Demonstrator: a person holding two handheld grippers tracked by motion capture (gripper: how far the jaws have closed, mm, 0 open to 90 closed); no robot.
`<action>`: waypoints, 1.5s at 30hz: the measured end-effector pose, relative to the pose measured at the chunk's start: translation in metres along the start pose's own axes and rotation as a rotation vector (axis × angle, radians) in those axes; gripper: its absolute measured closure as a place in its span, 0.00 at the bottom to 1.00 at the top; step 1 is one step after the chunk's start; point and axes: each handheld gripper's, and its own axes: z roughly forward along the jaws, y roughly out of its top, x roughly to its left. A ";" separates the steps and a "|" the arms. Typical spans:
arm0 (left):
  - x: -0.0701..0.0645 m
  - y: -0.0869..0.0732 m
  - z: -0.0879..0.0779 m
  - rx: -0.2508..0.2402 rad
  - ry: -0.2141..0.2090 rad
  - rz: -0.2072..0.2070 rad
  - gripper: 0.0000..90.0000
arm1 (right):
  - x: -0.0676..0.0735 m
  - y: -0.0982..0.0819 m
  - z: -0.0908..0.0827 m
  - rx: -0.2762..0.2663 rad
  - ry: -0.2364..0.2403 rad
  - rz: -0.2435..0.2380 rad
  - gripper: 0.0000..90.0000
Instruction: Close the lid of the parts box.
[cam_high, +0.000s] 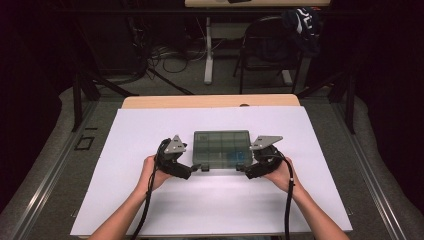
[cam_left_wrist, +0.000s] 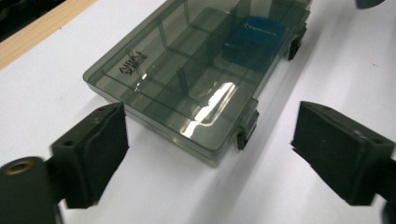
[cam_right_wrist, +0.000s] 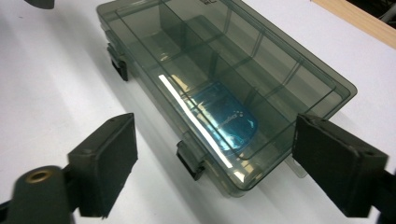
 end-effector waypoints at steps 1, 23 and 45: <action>-0.001 -0.001 -0.001 0.001 0.005 -0.001 0.10 | 0.002 -0.001 -0.002 -0.003 -0.003 -0.001 0.10; -0.012 -0.048 -0.042 0.026 0.093 -0.048 0.00 | 0.028 -0.020 -0.037 -0.028 -0.038 -0.012 0.00; -0.032 -0.092 -0.054 0.065 0.128 -0.086 0.00 | 0.045 -0.061 -0.056 -0.052 -0.103 0.067 0.00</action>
